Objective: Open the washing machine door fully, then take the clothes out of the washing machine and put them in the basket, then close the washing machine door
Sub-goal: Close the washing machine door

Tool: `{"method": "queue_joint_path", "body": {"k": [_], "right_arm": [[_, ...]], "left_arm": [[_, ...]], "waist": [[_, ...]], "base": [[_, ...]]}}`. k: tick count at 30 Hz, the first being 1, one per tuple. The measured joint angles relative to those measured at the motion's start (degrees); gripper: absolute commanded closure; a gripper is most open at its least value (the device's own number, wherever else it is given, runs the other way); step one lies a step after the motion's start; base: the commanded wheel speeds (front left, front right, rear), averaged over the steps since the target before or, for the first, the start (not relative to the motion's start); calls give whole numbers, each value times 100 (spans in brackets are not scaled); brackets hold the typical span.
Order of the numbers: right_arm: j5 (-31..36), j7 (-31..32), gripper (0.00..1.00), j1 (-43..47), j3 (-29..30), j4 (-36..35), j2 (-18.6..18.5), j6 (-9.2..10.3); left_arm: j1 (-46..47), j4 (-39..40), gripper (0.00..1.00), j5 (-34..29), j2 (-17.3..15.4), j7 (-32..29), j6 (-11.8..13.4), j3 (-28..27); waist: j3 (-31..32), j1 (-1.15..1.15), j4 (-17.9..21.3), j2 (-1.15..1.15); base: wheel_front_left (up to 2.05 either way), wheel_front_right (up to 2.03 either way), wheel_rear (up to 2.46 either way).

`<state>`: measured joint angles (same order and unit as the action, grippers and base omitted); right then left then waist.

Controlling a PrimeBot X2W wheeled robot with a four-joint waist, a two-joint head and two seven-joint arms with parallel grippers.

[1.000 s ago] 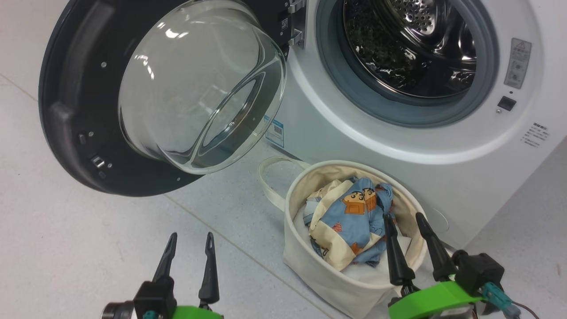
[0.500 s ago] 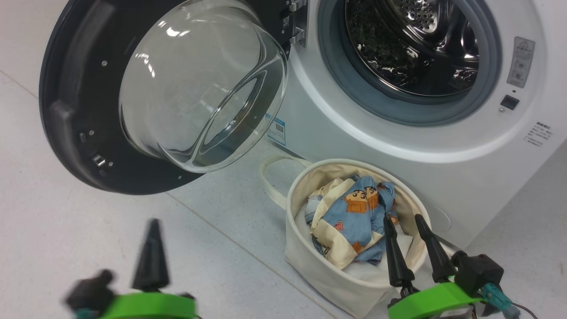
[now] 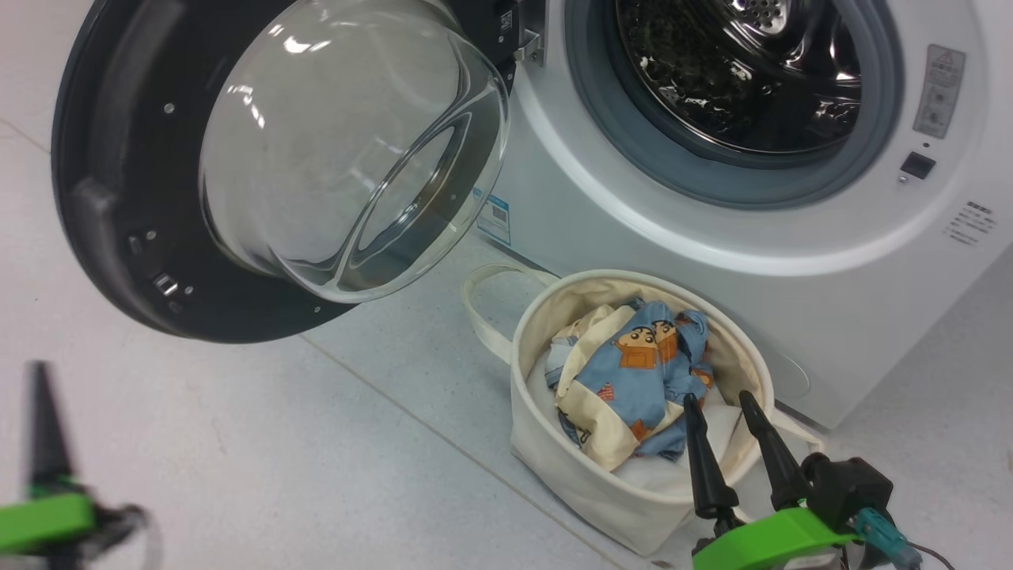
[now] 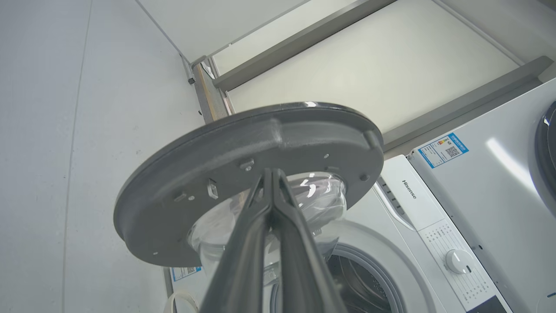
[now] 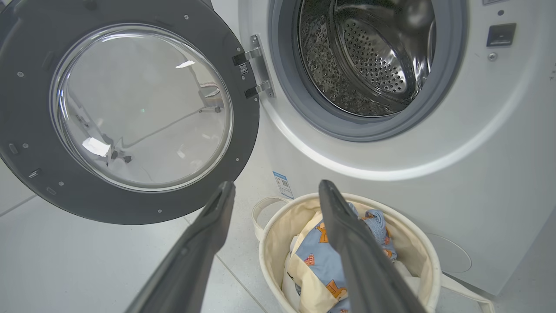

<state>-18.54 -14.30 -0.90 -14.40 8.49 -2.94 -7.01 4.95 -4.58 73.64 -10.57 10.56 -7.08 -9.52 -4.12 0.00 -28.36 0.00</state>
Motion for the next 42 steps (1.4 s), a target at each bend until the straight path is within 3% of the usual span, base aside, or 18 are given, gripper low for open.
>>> {"method": "queue_joint_path", "body": {"k": [2, 11, 19, 25, 33, 42], "right_arm": [[9, 0, 0, -1, -25, 15, -1, 0], [278, 0, 0, -237, 11, 104, -2, 0], [392, 0, 0, -343, -80, 171, -54, 0], [393, 0, 0, -476, -70, 166, -131, 0], [401, 0, 0, -478, -56, 222, -140, 0], [389, 0, 0, -495, 26, 255, -145, 0]], "left_arm": [[146, -196, 100, 355, -290, -248, 3, -338], [1154, -1513, 100, 1642, -957, -1012, 254, -1187], [2293, -3316, 100, 2017, -1577, -1299, 134, -1555], [2775, -4547, 100, 1720, -2056, -1211, 101, -1416], [3548, -5398, 100, 1511, -2123, -1739, 90, -948], [3680, -5408, 100, 1519, -2105, -2674, 0, -694]], "waist": [[-15, 0, 44, 0], [-296, 0, 224, 0], [-448, 0, 489, 0], [-521, 0, 719, 0], [-601, 0, 947, 0], [-595, 0, 1050, 0]], "base": [[0, 0, 0], [0, 0, 0], [0, 0, 0], [0, 0, 0], [0, 0, 0], [0, 0, 0]]}}
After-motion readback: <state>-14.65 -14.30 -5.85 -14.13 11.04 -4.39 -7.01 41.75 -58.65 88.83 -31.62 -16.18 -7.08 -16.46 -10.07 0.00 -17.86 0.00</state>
